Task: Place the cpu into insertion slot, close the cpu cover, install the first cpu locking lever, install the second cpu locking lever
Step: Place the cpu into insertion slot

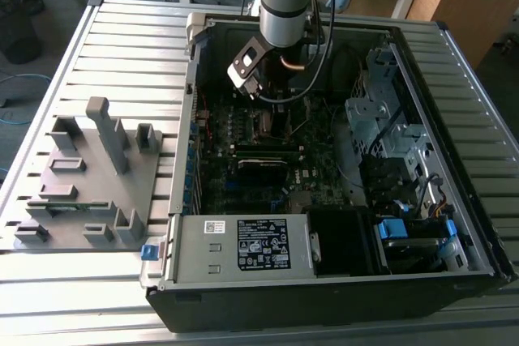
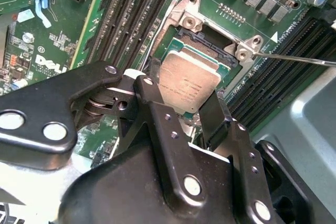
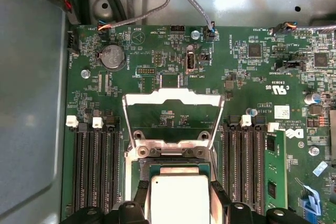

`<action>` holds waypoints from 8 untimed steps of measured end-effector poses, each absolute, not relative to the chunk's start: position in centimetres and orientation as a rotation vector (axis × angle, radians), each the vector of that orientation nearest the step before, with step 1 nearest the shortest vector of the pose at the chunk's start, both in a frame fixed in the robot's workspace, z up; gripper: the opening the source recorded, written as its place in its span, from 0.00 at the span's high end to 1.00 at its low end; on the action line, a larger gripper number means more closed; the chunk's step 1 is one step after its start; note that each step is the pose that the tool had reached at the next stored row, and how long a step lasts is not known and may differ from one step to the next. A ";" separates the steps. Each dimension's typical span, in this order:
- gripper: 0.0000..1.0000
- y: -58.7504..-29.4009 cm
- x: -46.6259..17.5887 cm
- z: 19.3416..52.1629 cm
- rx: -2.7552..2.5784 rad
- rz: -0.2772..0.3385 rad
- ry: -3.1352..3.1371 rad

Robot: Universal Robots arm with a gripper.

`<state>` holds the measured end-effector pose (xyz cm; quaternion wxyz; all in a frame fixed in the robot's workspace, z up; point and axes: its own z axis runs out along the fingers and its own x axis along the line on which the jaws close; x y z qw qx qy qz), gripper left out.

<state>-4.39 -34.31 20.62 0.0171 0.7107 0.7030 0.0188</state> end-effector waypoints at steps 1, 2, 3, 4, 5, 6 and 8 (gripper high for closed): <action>0.46 -34.3 -4.4 20.6 2.209 0.058 2.185; 0.46 -34.3 -4.4 20.6 2.209 0.058 2.185; 0.46 -34.3 -4.4 20.6 2.209 0.058 2.185; 0.46 -34.2 -4.4 20.6 2.209 0.058 2.185; 0.46 -34.2 -4.4 20.6 2.209 0.058 2.185; 0.46 -34.1 -4.4 20.6 2.209 0.058 2.185; 0.46 -34.0 -4.4 20.6 2.209 0.058 2.185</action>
